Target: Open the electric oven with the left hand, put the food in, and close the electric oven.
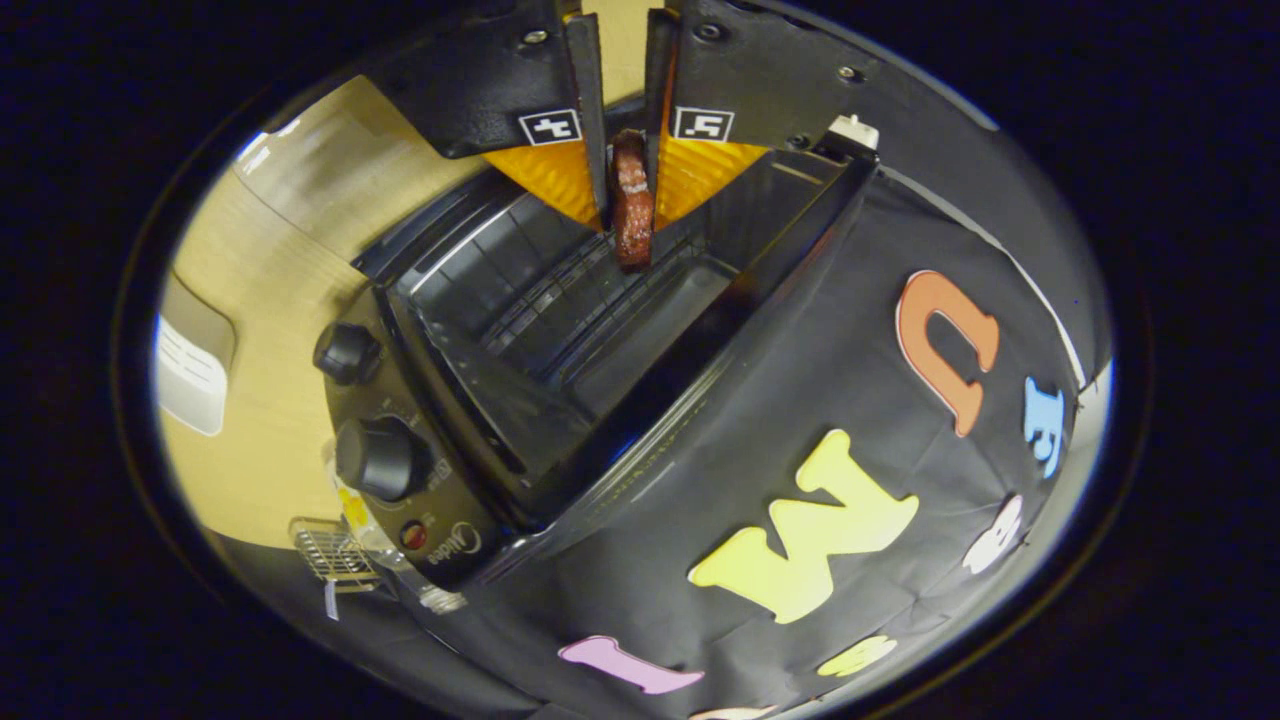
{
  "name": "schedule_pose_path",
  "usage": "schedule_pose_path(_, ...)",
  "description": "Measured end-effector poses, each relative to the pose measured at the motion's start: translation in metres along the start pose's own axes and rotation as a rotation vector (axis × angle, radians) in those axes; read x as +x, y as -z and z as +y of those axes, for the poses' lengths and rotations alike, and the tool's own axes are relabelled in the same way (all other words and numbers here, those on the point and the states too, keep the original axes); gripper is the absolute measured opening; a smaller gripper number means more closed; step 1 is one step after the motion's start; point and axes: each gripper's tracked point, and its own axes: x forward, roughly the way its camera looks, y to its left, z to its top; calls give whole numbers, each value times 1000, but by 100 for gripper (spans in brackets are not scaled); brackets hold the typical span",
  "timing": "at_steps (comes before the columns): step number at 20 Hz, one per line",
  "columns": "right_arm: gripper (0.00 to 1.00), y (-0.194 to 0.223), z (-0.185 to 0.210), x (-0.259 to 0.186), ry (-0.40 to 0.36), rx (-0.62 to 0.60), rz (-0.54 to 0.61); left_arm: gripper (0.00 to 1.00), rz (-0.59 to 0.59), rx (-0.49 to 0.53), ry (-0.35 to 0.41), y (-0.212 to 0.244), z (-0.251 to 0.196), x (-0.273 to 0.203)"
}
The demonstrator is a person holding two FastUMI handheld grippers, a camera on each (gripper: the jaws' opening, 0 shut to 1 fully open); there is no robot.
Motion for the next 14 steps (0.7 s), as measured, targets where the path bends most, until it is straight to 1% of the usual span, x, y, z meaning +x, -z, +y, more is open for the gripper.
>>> schedule_pose_path(2, 21, -4, 3, 3, 6, -43, -22, 97, 13, -10, -3, 2, 1, 1)
schedule_pose_path(4, 24, -7, 6, 0, 7, -100, -25, 97, 13, -21, -14, 0, 2, 2)
schedule_pose_path(5, 38, -7, 6, 1, 10, -136, -30, 96, 16, -25, -15, 2, 1, 1)
schedule_pose_path(6, 47, -3, 8, 2, 12, -166, -31, 97, 14, -22, -15, 2, 1, 0)
schedule_pose_path(7, 69, -10, 10, 1, 11, -193, -42, 97, 12, -18, -12, 1, 1, 0)
schedule_pose_path(9, 76, -24, 8, -5, 13, -225, -71, 97, 15, -15, -8, 3, -1, -1)
schedule_pose_path(10, 77, -25, 8, -7, 5, -225, -76, 97, 14, -15, -5, 3, -2, -1)
schedule_pose_path(11, 81, -25, 6, -9, 5, -225, -71, 97, 13, -15, 1, 3, -4, -1)
schedule_pose_path(14, 83, -27, 1, -23, 8, -237, -60, 97, 5, -22, 12, 1, -11, -6)
